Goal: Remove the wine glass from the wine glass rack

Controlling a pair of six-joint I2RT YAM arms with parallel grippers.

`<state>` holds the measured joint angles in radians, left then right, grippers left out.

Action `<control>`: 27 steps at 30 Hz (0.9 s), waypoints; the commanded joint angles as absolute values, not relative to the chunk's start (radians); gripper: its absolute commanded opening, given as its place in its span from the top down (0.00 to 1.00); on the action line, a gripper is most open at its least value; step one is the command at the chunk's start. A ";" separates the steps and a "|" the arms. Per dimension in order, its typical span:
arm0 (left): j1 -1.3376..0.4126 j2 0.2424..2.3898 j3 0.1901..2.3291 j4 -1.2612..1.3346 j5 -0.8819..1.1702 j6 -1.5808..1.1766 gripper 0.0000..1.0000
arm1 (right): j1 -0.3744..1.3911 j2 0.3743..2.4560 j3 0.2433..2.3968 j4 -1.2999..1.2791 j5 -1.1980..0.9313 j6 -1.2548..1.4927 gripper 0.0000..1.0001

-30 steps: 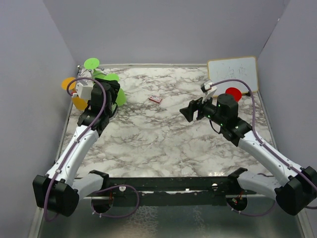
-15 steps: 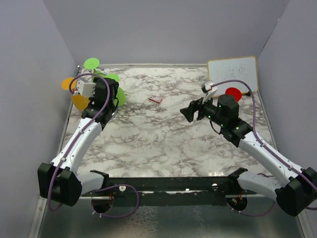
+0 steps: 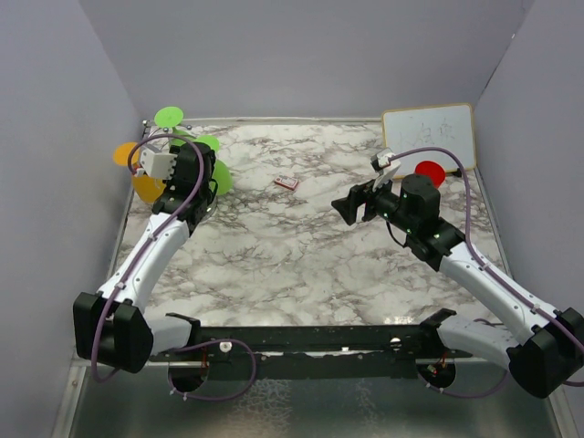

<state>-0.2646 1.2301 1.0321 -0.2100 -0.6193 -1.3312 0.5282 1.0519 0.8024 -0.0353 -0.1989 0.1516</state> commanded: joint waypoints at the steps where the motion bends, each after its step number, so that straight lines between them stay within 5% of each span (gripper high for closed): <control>1: -0.251 1.247 1.058 -0.199 -0.643 -1.349 0.57 | 0.526 1.035 0.793 0.006 -0.181 0.149 0.22; 8: -0.241 1.279 1.067 -0.187 -0.610 -1.361 0.59 | 0.526 1.037 0.794 0.008 -0.185 0.149 0.22; 20: -0.235 1.257 1.065 -0.180 -0.600 -1.365 0.79 | 0.526 1.047 0.798 0.011 -0.193 0.149 0.23; 27: -0.229 1.241 1.066 -0.192 -0.576 -1.399 0.82 | 0.526 1.044 0.797 0.008 -0.190 0.149 0.23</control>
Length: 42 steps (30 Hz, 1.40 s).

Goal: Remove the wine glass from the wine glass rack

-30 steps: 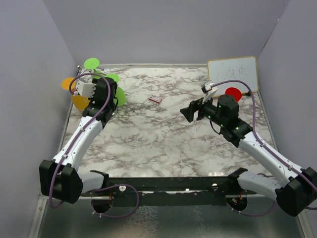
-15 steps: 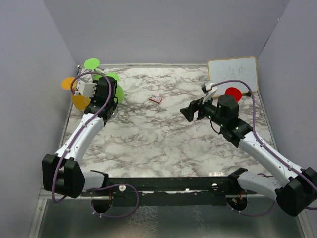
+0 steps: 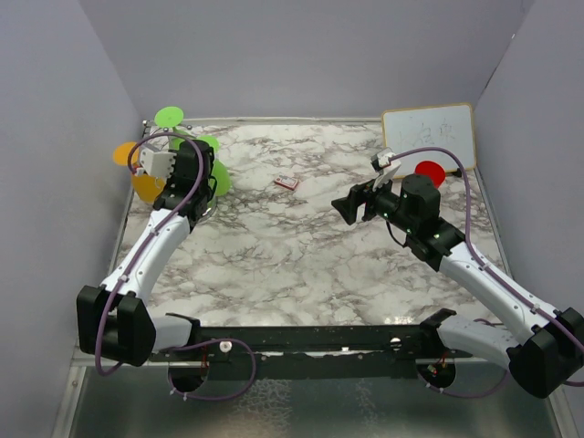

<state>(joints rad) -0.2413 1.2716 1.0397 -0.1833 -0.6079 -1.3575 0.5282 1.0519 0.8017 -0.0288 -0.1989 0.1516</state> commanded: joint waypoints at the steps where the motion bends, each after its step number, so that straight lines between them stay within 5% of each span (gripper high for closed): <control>1: -0.227 1.240 1.066 -0.192 -0.571 -1.403 0.83 | 0.526 1.044 0.797 0.008 -0.190 0.149 0.23; 42: -0.209 1.256 1.039 0.048 -0.403 -1.516 1.00 | 0.526 1.040 0.799 -0.001 -0.179 0.150 0.23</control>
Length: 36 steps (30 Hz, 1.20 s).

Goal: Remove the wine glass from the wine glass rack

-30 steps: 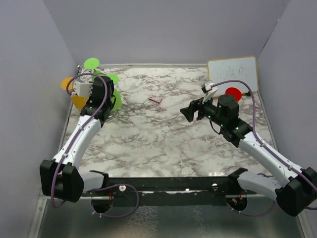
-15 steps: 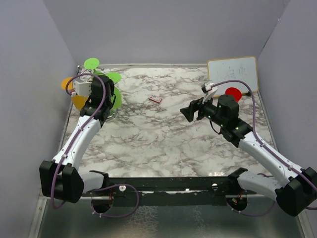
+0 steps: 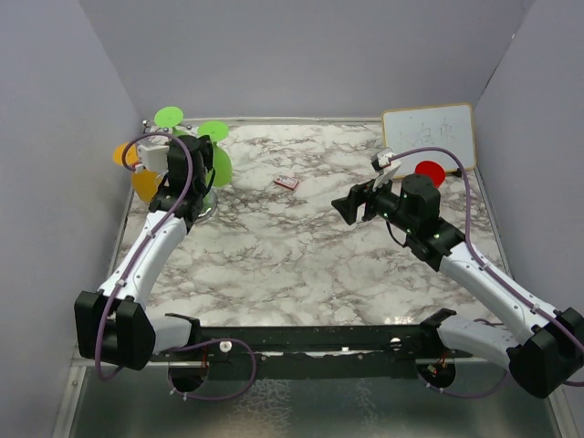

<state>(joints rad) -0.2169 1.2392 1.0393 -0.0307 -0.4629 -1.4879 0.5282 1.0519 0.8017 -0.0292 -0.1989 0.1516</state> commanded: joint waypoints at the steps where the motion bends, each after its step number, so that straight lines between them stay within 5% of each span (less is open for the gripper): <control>1: -0.210 1.260 1.035 0.057 -0.392 -1.524 1.00 | 0.525 1.038 0.799 -0.002 -0.179 0.149 0.23; 19: -0.210 1.157 0.913 0.157 -0.192 -1.566 1.00 | 0.526 1.038 0.811 -0.011 -0.189 0.157 0.23; 36: -0.213 1.081 0.796 0.562 0.449 -1.098 1.00 | 0.484 1.049 0.968 -0.149 -0.205 0.263 0.17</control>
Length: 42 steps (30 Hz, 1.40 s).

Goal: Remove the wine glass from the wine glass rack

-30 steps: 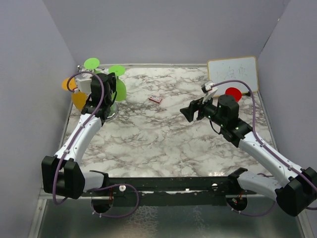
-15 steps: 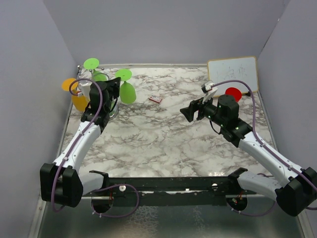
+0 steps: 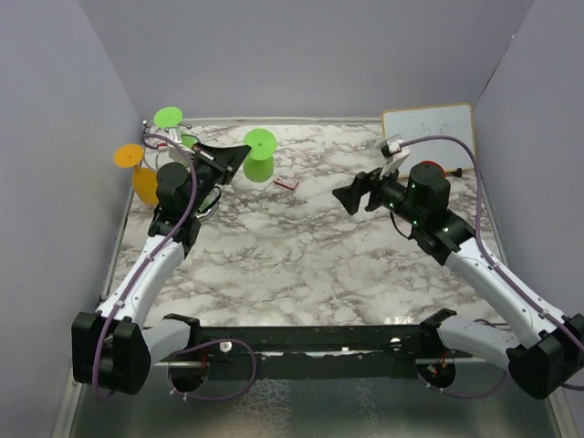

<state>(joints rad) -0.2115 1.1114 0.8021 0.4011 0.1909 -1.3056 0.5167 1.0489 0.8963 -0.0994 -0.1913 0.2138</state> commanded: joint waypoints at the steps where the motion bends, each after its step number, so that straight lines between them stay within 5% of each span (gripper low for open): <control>1: -0.215 1.077 0.794 0.563 0.493 -1.054 1.00 | 0.472 1.050 0.978 -0.151 -0.232 0.272 0.17; 14: -0.258 0.910 0.716 0.561 0.971 -0.466 1.00 | 0.366 1.176 1.215 -0.279 -0.658 0.334 0.14; 25: -0.580 0.706 0.575 0.195 0.655 0.296 1.00 | 0.356 1.352 1.414 -0.412 -0.951 0.287 0.08; 35: -0.834 0.632 0.498 0.117 0.500 0.450 1.00 | 0.357 1.534 1.560 -0.554 -1.198 0.146 0.08; 42: -0.972 0.622 0.477 0.025 0.335 0.553 1.00 | 0.371 1.674 1.653 -0.748 -1.206 0.098 0.19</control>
<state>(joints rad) -0.9218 0.6395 0.4942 0.0799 0.4767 0.4446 0.3607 1.6123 1.6009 -0.5869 -1.1568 0.1513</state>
